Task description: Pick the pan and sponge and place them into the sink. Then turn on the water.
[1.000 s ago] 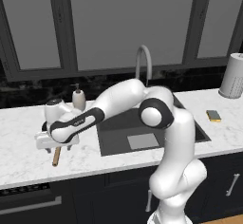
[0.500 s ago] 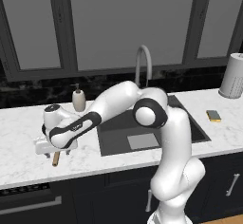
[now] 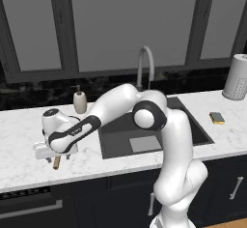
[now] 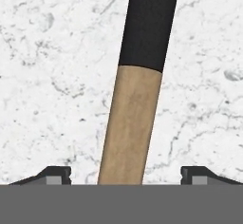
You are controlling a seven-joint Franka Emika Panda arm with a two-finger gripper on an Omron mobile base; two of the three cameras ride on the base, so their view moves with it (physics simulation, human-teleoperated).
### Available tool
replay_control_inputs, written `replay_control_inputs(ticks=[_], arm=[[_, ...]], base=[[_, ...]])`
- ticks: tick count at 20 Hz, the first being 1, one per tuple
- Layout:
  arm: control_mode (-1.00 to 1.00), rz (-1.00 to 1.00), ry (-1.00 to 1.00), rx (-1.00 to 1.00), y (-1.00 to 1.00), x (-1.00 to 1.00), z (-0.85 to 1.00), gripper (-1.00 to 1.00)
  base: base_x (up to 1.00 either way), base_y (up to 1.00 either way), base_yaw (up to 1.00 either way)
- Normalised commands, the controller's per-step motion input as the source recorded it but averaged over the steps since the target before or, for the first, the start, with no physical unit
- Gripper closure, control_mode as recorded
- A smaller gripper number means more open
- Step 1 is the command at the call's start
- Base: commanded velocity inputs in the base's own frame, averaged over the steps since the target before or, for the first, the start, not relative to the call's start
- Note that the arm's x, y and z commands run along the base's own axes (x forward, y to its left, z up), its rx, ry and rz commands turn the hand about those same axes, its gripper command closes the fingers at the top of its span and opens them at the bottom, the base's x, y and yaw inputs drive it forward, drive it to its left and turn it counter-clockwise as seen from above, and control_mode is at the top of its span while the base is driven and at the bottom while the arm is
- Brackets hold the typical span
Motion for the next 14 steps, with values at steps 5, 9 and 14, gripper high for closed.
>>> replay_control_inputs(ticks=[5, 9, 14], arm=[[-1.0, 0.0, 0.0, 0.0, 0.0, 0.0, 0.0, 1.0], [-1.0, 0.0, 0.0, 0.0, 0.0, 0.0, 0.0, 1.0], [-1.0, 0.0, 0.0, 0.0, -0.13, -0.07, 0.03, 1.0]], base=[[0.0, 0.0, 0.0], [0.0, 0.0, 0.0], [0.0, 0.0, 0.0]])
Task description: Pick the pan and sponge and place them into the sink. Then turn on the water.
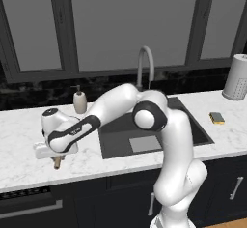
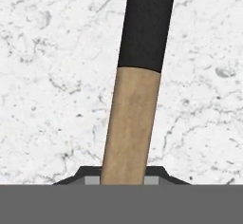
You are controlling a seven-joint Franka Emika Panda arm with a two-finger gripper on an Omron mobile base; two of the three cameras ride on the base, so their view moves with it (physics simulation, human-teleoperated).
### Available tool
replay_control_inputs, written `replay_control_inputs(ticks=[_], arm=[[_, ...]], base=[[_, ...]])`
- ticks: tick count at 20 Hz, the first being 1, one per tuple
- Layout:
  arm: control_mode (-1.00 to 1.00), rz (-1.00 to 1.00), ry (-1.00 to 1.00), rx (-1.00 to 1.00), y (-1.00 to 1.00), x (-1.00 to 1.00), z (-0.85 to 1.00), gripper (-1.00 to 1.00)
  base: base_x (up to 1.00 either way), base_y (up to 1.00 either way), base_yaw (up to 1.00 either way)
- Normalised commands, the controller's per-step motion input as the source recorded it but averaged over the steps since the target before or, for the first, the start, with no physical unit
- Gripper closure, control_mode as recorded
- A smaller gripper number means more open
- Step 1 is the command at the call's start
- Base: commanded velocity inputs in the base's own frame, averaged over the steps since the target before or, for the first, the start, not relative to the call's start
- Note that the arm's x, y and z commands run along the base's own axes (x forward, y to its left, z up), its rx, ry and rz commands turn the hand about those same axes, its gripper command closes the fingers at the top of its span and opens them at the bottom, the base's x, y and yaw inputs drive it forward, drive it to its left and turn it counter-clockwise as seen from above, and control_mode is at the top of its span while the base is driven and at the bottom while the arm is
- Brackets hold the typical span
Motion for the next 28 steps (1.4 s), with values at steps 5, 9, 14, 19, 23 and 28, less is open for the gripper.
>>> replay_control_inputs(ticks=[5, 9, 14, 19, 23, 28], arm=[[-1.0, -0.03, 0.0, 0.02, -0.38, -0.19, 0.32, 1.0], [-1.0, -0.13, 0.0, 0.04, -0.55, -0.2, 0.43, 1.0], [-1.0, -0.18, -0.03, 0.01, -0.59, -0.3, 0.29, 1.0], [-1.0, -0.19, -0.22, 0.0, -0.47, -0.2, 0.24, 1.0], [-1.0, -0.16, -0.29, 0.0, -0.41, -0.06, 0.27, 1.0], [-1.0, -0.25, -0.09, 0.0, -0.35, 0.0, 0.21, 1.0]], base=[[0.0, 0.0, 0.0], [0.0, 0.0, 0.0], [0.0, 0.0, 0.0], [0.0, 0.0, 0.0], [0.0, 0.0, 0.0], [0.0, 0.0, 0.0]])
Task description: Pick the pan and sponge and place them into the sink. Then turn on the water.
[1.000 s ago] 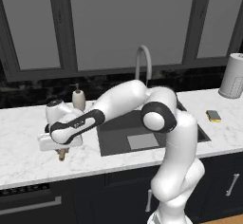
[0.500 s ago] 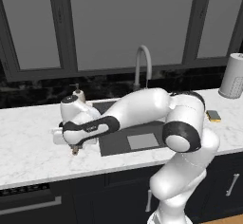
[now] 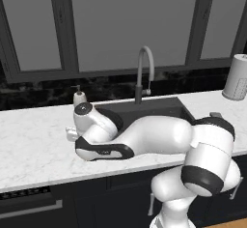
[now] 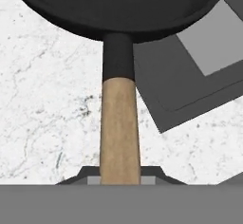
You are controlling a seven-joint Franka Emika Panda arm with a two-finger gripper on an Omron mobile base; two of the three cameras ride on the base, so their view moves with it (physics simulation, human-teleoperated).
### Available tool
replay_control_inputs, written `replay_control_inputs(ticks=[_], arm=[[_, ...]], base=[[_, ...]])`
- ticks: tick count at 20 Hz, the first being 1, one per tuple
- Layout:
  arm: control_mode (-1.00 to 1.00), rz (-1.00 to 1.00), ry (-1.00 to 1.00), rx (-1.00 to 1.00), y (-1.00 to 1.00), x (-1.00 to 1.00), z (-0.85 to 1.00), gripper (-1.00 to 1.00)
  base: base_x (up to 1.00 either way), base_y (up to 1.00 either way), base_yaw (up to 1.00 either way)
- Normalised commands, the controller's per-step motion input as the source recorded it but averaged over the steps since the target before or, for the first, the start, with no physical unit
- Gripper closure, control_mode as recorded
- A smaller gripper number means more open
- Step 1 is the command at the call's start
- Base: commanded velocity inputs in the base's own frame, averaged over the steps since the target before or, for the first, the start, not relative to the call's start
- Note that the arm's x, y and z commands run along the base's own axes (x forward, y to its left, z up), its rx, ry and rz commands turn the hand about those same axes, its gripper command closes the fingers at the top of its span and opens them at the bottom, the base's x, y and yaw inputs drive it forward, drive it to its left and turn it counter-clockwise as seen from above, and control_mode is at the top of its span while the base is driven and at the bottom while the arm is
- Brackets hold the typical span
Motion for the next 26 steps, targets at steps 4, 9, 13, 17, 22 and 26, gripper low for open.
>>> replay_control_inputs(ticks=[4, 9, 13, 17, 22, 26], arm=[[-1.0, -0.24, 0.03, 0.0, -0.34, 0.0, 0.48, 1.0], [-1.0, -0.26, 0.21, 0.0, -0.53, 0.14, 0.51, 1.0], [-1.0, -0.27, 0.17, 0.0, -0.62, 0.19, 0.12, 1.0], [-1.0, -0.31, 0.09, -0.01, -0.62, 0.21, 0.0, 1.0], [-1.0, -0.3, 0.02, -0.04, -0.44, 0.31, 0.0, 1.0], [-1.0, -0.27, 0.0, -0.08, -0.27, 0.41, 0.0, 1.0]], base=[[0.0, 0.0, 0.0], [0.0, 0.0, 0.0], [0.0, 0.0, 0.0], [0.0, 0.0, 0.0], [0.0, 0.0, 0.0], [0.0, 0.0, 0.0]])
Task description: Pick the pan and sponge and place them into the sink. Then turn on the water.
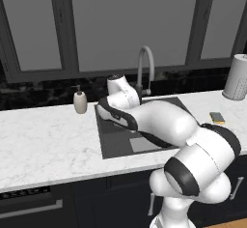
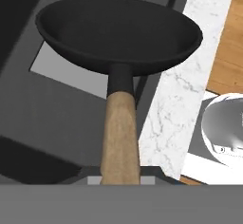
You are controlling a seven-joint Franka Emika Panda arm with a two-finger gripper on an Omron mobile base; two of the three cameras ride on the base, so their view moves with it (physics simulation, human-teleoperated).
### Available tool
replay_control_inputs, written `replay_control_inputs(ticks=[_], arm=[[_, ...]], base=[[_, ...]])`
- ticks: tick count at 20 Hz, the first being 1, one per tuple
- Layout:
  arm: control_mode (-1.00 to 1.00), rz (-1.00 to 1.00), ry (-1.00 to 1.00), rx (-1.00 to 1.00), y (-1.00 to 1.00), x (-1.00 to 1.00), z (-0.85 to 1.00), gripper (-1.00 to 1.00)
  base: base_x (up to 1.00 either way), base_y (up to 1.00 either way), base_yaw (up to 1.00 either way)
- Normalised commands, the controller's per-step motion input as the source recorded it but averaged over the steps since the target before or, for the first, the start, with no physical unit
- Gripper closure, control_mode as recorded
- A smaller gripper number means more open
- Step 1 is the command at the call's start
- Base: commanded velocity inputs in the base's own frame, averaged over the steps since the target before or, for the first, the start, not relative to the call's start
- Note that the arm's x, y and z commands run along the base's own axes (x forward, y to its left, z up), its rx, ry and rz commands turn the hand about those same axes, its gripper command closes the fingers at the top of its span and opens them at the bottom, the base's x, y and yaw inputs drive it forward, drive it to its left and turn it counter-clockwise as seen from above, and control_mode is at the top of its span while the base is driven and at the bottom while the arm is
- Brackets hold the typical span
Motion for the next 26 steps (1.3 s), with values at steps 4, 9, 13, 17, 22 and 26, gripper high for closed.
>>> replay_control_inputs(ticks=[4, 9, 13, 17, 22, 26], arm=[[-1.0, -0.18, 0.0, -0.07, -0.3, 0.5, 0.0, 1.0], [-1.0, -0.05, 0.0, -0.02, -0.43, 0.48, -0.14, 1.0], [-1.0, 0.0, 0.0, -0.01, -0.22, 0.29, -0.41, 1.0], [-1.0, 0.0, 0.0, -0.01, -0.19, 0.23, -0.59, 1.0], [-1.0, 0.0, 0.0, -0.01, -0.25, 0.28, -0.46, 1.0], [-1.0, 0.0, 0.0, -0.01, -0.08, 0.32, -0.41, 1.0]], base=[[0.0, 0.0, 0.0], [0.0, 0.0, 0.0], [0.0, 0.0, 0.0], [0.0, 0.0, 0.0], [0.0, 0.0, 0.0], [0.0, 0.0, 0.0]])
